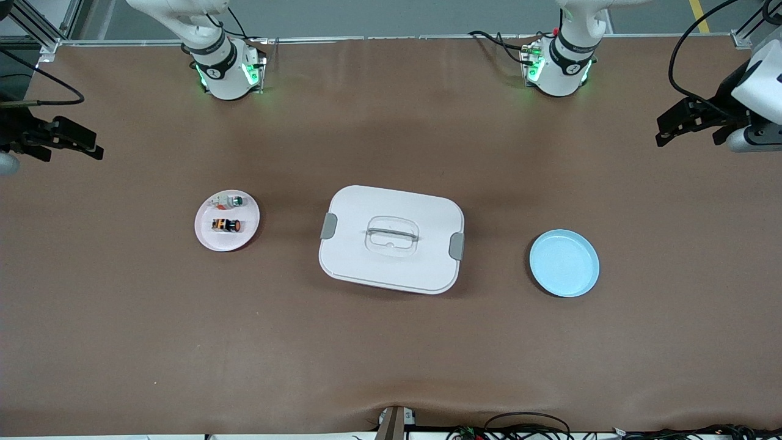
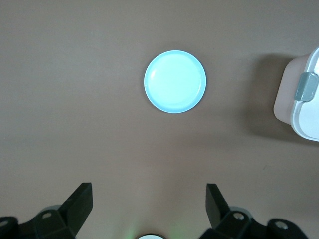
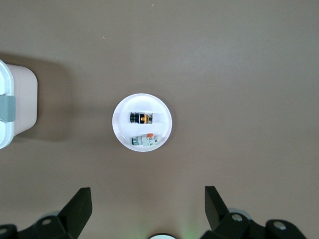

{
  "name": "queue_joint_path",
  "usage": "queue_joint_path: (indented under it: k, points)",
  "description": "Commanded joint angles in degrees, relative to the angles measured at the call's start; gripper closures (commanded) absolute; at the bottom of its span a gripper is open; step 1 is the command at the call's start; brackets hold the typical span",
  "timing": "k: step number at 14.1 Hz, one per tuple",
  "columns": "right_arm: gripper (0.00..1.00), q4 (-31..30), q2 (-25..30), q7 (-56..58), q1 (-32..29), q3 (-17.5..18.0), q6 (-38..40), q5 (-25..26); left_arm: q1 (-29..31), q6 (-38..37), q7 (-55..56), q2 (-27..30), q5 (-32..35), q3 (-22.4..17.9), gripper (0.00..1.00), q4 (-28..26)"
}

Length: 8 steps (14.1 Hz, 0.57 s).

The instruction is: Transfer orange switch to right arm and place

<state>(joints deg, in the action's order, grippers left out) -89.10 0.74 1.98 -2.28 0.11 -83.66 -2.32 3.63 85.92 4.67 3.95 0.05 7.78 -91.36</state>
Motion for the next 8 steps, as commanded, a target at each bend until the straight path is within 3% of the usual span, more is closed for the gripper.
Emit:
queue_joint_path:
  k: [1,8]
  points:
    - [0.00,-1.69,1.54,-0.92,1.75,-2.49,-0.36,-1.02,0.67,-0.40,-1.42,0.89,-1.19,-0.22,0.00,-0.05]
    - [0.00,-1.43,1.63,-7.52,0.61,-2.40,-0.45,-1.28,0.59,-0.49,-1.51,0.80,-1.10,-0.13,0.00,0.21]
